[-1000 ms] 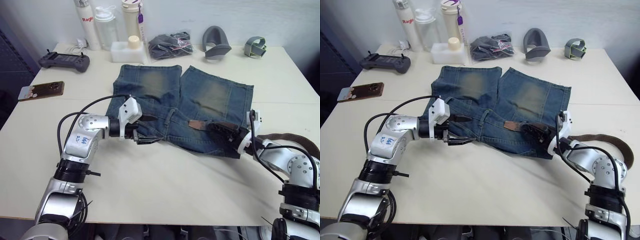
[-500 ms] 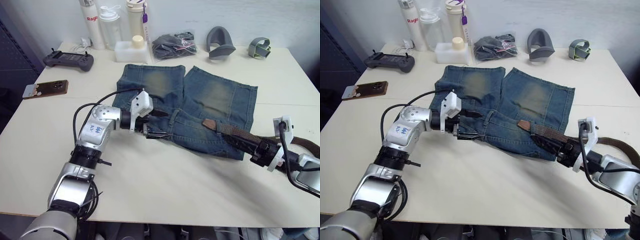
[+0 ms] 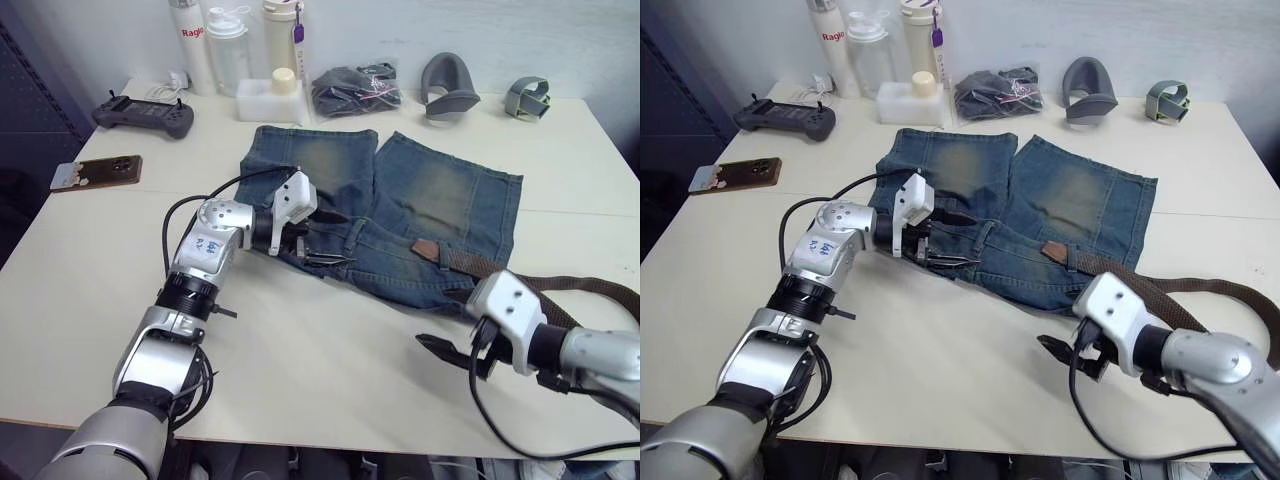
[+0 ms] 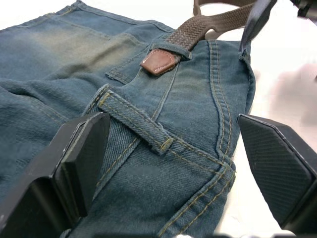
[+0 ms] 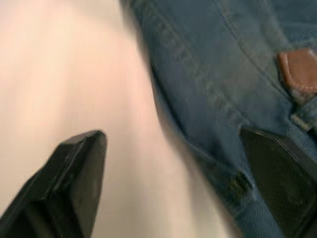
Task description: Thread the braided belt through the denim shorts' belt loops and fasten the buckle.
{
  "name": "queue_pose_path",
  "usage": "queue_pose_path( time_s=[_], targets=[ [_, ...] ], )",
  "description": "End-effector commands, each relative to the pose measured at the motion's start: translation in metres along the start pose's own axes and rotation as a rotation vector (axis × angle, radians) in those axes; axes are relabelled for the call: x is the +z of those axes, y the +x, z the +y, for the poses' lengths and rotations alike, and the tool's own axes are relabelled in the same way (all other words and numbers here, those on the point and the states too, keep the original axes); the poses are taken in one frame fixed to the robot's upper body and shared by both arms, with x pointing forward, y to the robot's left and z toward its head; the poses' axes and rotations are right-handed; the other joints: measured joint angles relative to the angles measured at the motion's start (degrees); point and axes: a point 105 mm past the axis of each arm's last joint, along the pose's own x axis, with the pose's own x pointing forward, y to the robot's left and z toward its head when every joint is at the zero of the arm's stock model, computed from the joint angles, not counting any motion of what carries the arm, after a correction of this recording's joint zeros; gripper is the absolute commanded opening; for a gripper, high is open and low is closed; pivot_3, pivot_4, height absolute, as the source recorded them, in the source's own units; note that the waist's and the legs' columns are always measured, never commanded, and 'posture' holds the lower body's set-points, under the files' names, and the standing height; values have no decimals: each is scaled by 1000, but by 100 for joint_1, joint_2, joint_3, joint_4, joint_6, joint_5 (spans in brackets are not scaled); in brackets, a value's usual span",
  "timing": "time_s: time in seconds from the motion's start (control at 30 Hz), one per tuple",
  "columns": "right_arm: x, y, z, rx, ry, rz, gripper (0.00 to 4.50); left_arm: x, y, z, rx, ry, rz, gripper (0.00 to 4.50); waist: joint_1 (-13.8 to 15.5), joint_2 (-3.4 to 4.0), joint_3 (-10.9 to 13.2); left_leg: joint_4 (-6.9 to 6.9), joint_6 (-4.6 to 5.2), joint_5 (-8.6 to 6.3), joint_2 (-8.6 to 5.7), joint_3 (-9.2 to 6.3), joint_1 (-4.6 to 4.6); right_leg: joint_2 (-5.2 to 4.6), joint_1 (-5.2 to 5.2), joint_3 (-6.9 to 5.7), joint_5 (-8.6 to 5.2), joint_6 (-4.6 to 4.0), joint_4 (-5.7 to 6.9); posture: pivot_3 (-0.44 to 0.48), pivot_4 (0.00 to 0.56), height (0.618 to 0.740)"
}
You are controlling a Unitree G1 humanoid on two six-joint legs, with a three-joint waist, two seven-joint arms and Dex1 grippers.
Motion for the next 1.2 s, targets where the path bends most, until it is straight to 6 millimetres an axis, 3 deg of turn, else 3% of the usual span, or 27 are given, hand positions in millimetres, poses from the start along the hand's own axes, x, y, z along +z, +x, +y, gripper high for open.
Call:
queue_pose_path(
  time_s=[0.03,0.17,0.33,0.37,0.4,0.47,0.67,0.7,0.83,1.0,1.2],
  targets=[
    [-5,8,7,-36,-228,-15,4490,18,19,14,51,93,-9,4500,15,-7,4,0,2,1,-1,-1,1,-2,4,0,2,4,-4,0,150,648],
    [-17,13,-6,-132,-268,-13,4490,28,46,16,63,141,-40,4500,39,-14,8,1,18,10,-28,-1,-2,-9,8,0,14,27,-4,0,150,648],
    [-28,20,-23,-228,-325,38,4490,35,81,8,39,336,-6,4500,21,-20,11,0,20,12,-37,-3,0,-50,12,-6,16,31,-2,0,150,648],
    [-31,22,-26,-243,-342,52,3998,36,86,7,37,363,-5,4500,20,-20,11,0,20,12,-39,-3,0,-52,12,-7,16,31,-2,0,150,648],
    [-32,23,-27,-254,-354,61,3892,37,89,7,37,381,-5,4500,19,-20,11,0,20,12,-40,-5,-1,-54,12,-7,16,31,-2,0,150,648],
    [-34,25,-29,-271,-361,72,2811,39,99,8,67,473,23,4500,26,-20,11,-1,21,12,-46,-7,-1,-62,12,-10,16,32,-1,0,150,648],
    [-29,28,-25,-293,-317,42,228,37,121,13,175,737,111,4500,75,-23,13,-1,29,16,-62,-10,-3,-83,14,-15,19,37,3,0,150,648],
    [-28,29,-24,-295,-311,39,64,35,123,13,183,784,129,4500,90,-25,14,-1,30,17,-64,-10,-3,-84,14,-15,19,38,4,0,150,648],
    [-24,29,-22,-305,-297,32,64,24,129,11,164,1013,228,4500,113,-25,14,-1,30,17,-63,-11,-4,-84,12,-15,19,38,6,0,150,648],
    [-20,27,-22,-326,-282,21,64,18,128,13,138,1120,283,4500,127,-25,14,-1,30,16,-63,-12,-4,-84,11,-15,19,38,7,0,150,648],
    [-13,27,-19,-332,-275,2,64,15,145,5,114,1242,312,4500,128,-25,14,0,30,17,-63,-12,-4,-84,10,-14,19,38,8,0,150,648]
  ],
)
